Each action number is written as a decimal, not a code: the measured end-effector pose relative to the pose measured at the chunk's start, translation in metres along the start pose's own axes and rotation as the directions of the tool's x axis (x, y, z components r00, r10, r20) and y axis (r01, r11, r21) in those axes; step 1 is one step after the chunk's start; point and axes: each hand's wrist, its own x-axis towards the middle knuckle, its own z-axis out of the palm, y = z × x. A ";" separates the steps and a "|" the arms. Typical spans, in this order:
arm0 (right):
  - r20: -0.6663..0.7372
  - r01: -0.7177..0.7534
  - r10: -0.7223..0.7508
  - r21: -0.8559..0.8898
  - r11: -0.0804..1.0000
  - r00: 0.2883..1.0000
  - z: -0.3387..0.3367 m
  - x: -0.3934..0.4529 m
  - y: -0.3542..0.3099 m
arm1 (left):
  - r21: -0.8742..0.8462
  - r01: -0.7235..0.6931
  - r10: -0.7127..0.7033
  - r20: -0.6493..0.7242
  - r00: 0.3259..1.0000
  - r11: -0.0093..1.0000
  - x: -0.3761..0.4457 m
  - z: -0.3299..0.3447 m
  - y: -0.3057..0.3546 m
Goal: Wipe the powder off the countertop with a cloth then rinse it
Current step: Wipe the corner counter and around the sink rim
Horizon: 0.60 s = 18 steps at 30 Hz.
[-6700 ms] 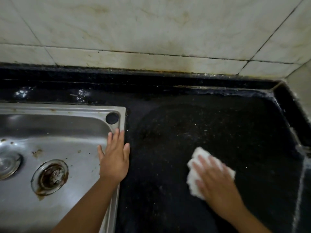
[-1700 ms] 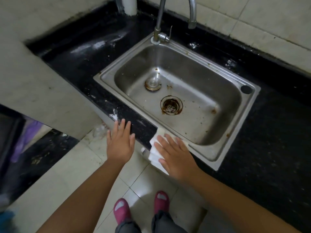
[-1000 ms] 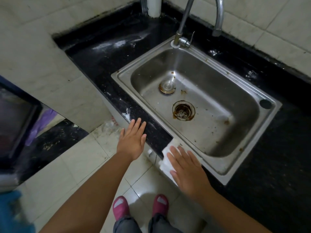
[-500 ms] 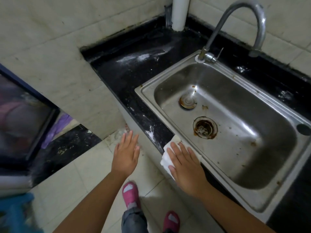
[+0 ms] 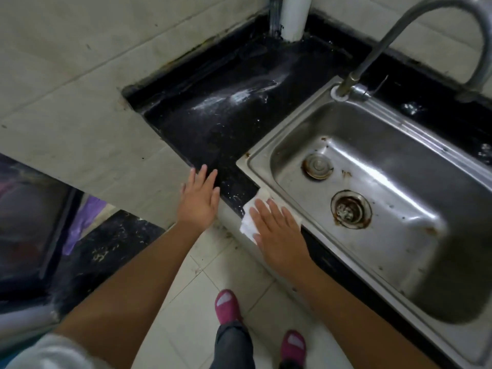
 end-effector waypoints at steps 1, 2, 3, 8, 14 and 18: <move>-0.008 -0.014 0.014 -0.012 1.000 1.000 -0.001 -0.022 0.008 | 0.026 -0.037 0.036 0.016 0.999 0.999 0.008 -0.004 0.001; -0.010 -0.030 0.030 -0.029 0.999 1.000 -0.002 -0.046 0.016 | 0.061 -0.074 0.071 0.046 0.996 0.995 0.015 -0.007 0.002; 0.000 -0.039 0.039 -0.046 0.998 0.999 -0.004 -0.072 0.024 | 0.098 -0.107 0.099 0.086 0.991 0.989 0.020 -0.008 0.002; 0.056 -0.028 0.037 -0.152 0.988 0.998 -0.007 -0.130 0.045 | 0.206 -0.168 0.126 0.200 0.972 0.964 0.028 -0.003 -0.002; 0.033 -0.014 0.018 -0.109 0.994 0.999 -0.001 -0.015 0.002 | 0.186 -0.181 0.136 0.229 0.964 0.966 0.029 -0.001 -0.006; 0.007 -0.054 0.055 -0.094 0.994 0.998 0.006 0.056 -0.026 | 0.222 -0.145 0.074 0.298 0.952 0.964 0.034 -0.005 -0.001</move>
